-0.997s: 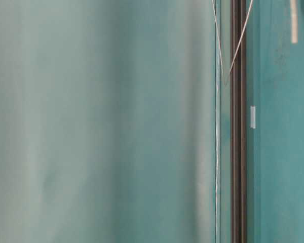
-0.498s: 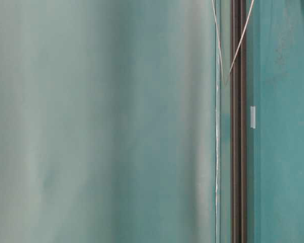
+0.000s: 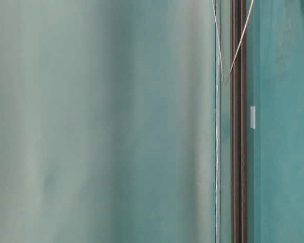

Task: Insert the wire through the hole in the metal fitting.
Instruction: 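Align the wire tip with the bracket hole using the right gripper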

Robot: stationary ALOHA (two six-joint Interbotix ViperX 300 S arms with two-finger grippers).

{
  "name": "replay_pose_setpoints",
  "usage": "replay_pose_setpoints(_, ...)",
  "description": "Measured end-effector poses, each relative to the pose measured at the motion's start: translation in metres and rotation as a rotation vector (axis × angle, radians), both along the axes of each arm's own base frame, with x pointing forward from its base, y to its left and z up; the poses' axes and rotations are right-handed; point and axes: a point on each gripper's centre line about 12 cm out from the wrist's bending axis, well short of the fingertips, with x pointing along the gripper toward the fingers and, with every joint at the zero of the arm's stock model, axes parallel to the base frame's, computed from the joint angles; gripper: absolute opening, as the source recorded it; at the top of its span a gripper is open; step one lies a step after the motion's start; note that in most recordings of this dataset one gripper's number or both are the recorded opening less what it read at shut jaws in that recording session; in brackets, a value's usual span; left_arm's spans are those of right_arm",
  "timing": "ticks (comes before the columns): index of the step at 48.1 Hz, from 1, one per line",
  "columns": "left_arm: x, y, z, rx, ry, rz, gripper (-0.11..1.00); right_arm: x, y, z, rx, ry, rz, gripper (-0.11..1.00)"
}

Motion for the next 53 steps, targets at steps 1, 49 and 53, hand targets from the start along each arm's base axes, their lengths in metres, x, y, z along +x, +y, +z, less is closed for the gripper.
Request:
replay_pose_setpoints(1,0.000,0.000,-0.001,-0.001,0.000,0.000,0.76,0.000,0.000,0.000,-0.001,0.000,0.001,-0.01)
replay_pose_setpoints(49,0.010,-0.004,-0.001,-0.007,-0.016,-0.003,0.76,0.000,0.000,-0.001,-0.009,0.007,0.005,-0.01)
replay_pose_setpoints(53,0.010,-0.004,-0.001,-0.007,-0.016,-0.003,0.76,0.000,0.000,-0.001,-0.010,0.007,0.005,0.00)
